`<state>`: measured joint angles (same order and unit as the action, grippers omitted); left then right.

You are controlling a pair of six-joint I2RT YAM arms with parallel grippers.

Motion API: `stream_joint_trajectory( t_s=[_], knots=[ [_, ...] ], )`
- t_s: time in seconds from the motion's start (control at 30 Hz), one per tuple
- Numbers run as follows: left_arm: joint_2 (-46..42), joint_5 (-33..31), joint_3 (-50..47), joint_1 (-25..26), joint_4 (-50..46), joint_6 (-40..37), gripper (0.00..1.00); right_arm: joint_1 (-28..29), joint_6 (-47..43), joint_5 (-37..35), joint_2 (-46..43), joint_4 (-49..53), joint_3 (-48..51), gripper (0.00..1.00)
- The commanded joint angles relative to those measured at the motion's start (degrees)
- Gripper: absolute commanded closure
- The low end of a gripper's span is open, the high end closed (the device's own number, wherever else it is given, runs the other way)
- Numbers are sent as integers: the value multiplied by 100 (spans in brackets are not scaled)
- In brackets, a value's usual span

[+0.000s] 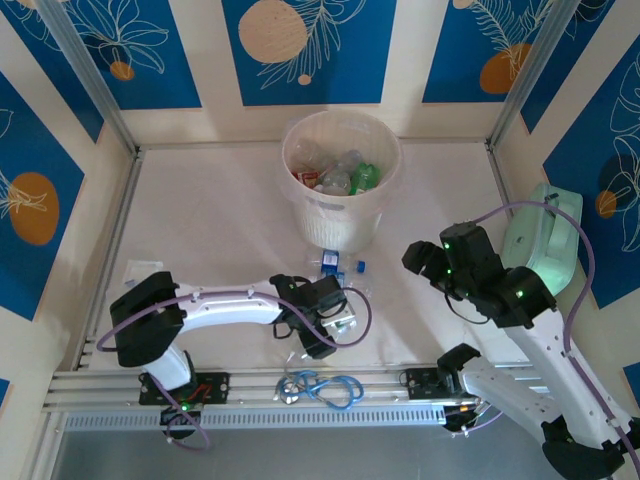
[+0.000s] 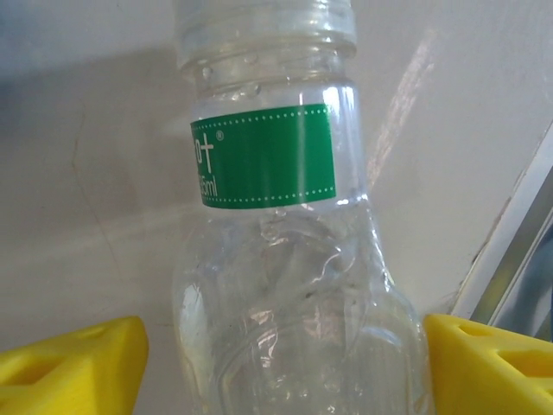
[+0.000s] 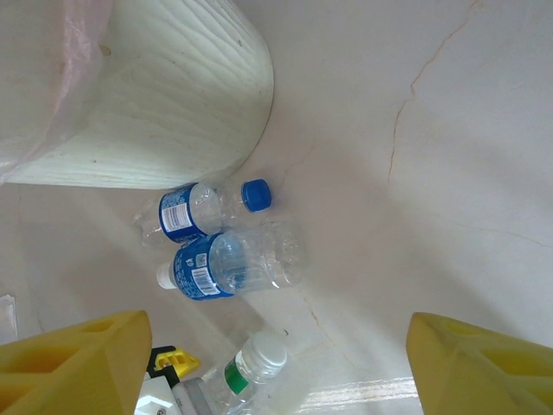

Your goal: Put the plastic bottles in the bin

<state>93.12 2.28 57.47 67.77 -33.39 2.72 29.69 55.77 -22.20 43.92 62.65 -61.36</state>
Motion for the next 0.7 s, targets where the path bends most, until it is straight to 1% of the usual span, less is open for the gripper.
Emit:
stream_joint_trajectory(
  t_s=[0.0, 0.27, 0.33, 0.5, 0.57, 0.67],
  knots=[
    [96, -95, 3, 61, 20, -35, 24, -25, 61, 39, -68, 63, 35, 24],
    [25, -216, -26, 70, 78, -55, 37, -31, 49, -1, -59, 107, -20, 26],
    [-76, -254, -9, 72, 86, -52, 39, -25, 36, 26, -50, 115, -72, 27],
    [-688, -410, -8, 75, 316, -5, 43, -17, -81, 112, 1, 150, -297, 27],
    [-985, -444, -8, 61, 430, -4, 48, 17, -118, 152, 40, 169, -429, 28],
    [-1366, -492, 10, 46, 546, 50, 48, 114, -200, 301, 88, 98, -613, 28]
  ],
)
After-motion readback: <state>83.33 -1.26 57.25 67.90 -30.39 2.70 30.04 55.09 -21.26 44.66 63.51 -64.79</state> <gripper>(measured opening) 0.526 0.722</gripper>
